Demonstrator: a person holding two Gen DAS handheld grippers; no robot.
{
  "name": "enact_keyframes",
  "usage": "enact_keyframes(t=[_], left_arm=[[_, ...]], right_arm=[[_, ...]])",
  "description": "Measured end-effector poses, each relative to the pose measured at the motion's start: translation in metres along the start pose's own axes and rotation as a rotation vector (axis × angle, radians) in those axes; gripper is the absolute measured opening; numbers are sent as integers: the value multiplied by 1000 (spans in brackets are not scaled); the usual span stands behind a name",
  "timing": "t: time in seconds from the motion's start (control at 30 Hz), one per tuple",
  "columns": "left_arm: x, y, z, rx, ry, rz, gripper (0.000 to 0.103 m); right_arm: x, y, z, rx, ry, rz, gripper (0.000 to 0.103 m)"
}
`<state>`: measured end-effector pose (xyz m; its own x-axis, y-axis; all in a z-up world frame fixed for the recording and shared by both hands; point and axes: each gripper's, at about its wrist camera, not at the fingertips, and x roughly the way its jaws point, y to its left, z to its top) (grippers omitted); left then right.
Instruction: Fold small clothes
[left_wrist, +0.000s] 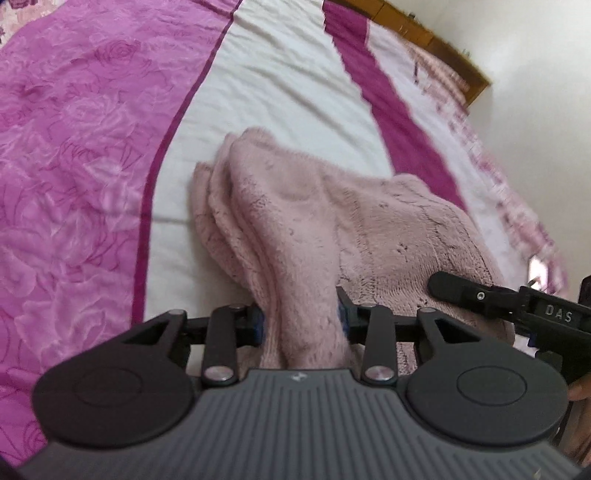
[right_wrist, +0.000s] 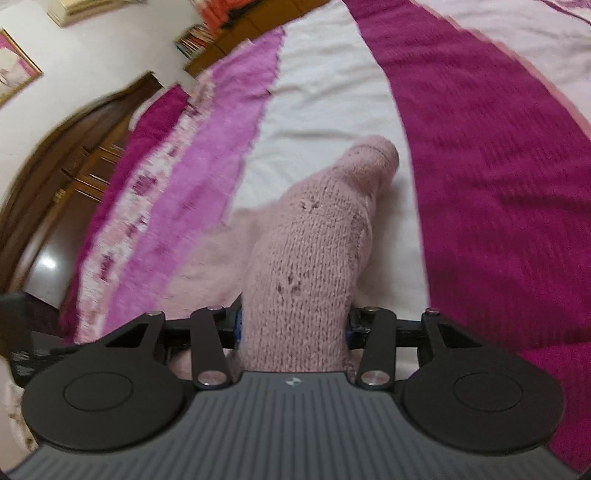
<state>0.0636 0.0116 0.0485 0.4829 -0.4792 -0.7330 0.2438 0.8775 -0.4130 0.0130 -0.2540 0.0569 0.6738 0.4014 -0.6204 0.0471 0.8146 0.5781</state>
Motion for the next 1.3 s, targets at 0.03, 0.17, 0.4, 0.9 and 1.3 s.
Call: enact_keyframes(t=[0.03, 0.17, 0.4, 0.9, 1.3], left_arm=[[2, 2, -1, 7, 2, 9, 40], [1, 6, -5, 18, -5, 36, 49], [-16, -5, -18, 85, -32, 146, 68], [-60, -38, -56, 97, -93, 302, 82], [-56, -62, -93, 109, -61, 363, 82]], right_arm=[[4, -4, -5, -2, 8, -21, 55], [13, -19, -20, 7, 4, -36, 65], [0, -16, -28, 1, -33, -55, 82], [-60, 9, -63, -120, -86, -88, 89], [-70, 30, -101, -232, -92, -122, 92]])
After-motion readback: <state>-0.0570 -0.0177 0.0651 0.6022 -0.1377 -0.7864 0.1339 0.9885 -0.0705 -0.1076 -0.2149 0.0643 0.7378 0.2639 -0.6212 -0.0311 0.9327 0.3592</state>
